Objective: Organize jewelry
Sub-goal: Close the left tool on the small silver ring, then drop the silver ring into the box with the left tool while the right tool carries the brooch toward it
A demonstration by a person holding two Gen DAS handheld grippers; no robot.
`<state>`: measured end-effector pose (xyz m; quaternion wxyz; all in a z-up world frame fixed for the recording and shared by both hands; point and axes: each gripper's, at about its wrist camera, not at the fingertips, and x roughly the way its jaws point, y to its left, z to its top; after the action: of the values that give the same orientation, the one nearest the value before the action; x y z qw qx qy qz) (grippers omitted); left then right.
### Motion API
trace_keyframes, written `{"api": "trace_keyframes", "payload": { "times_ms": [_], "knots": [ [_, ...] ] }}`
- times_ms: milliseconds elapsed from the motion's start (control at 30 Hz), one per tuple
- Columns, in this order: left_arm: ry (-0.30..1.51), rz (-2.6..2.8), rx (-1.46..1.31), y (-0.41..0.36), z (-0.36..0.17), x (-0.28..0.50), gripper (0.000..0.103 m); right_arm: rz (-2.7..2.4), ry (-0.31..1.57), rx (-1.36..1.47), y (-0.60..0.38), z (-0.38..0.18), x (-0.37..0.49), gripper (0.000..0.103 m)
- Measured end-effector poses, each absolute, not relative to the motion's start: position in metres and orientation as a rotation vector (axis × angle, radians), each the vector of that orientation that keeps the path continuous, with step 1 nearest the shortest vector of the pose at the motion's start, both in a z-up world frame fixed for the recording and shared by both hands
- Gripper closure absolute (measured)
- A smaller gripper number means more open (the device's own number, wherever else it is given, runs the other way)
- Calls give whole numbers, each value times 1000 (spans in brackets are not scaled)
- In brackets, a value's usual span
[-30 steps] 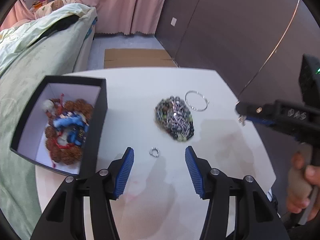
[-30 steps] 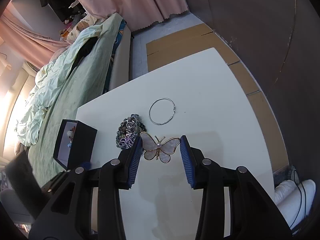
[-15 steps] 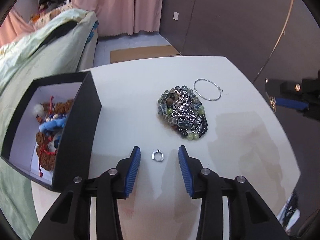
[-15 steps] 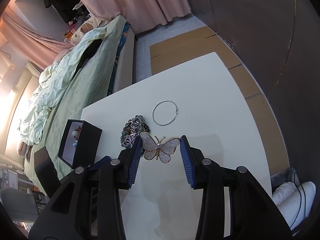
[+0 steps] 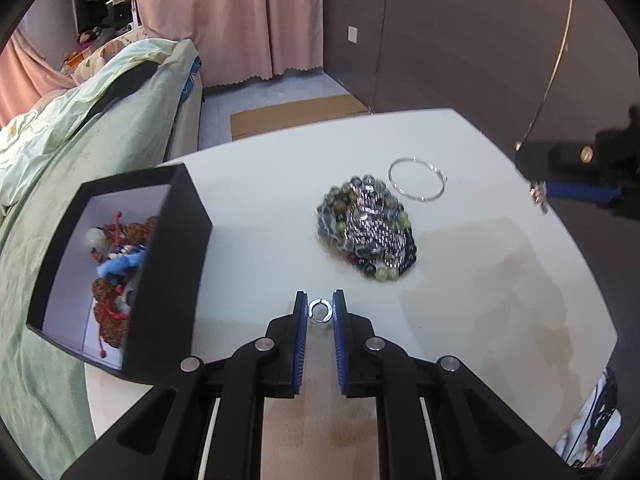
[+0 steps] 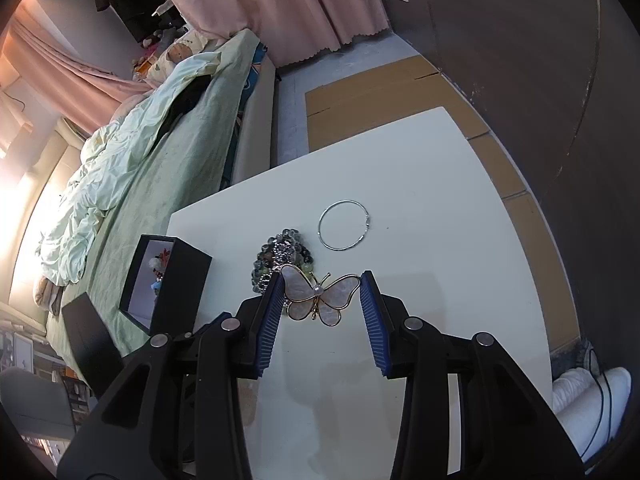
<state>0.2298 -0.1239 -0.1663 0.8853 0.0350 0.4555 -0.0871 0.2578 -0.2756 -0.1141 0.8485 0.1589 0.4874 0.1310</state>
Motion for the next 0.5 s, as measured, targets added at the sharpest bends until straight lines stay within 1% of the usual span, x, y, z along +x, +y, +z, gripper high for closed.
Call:
{"api": "trace_keyframes", "payload": {
  "times_ms": [500],
  "knots": [
    [828,-129,-50,-84,-112,218,92,358,960,353,-260,-98,255,63]
  ]
}}
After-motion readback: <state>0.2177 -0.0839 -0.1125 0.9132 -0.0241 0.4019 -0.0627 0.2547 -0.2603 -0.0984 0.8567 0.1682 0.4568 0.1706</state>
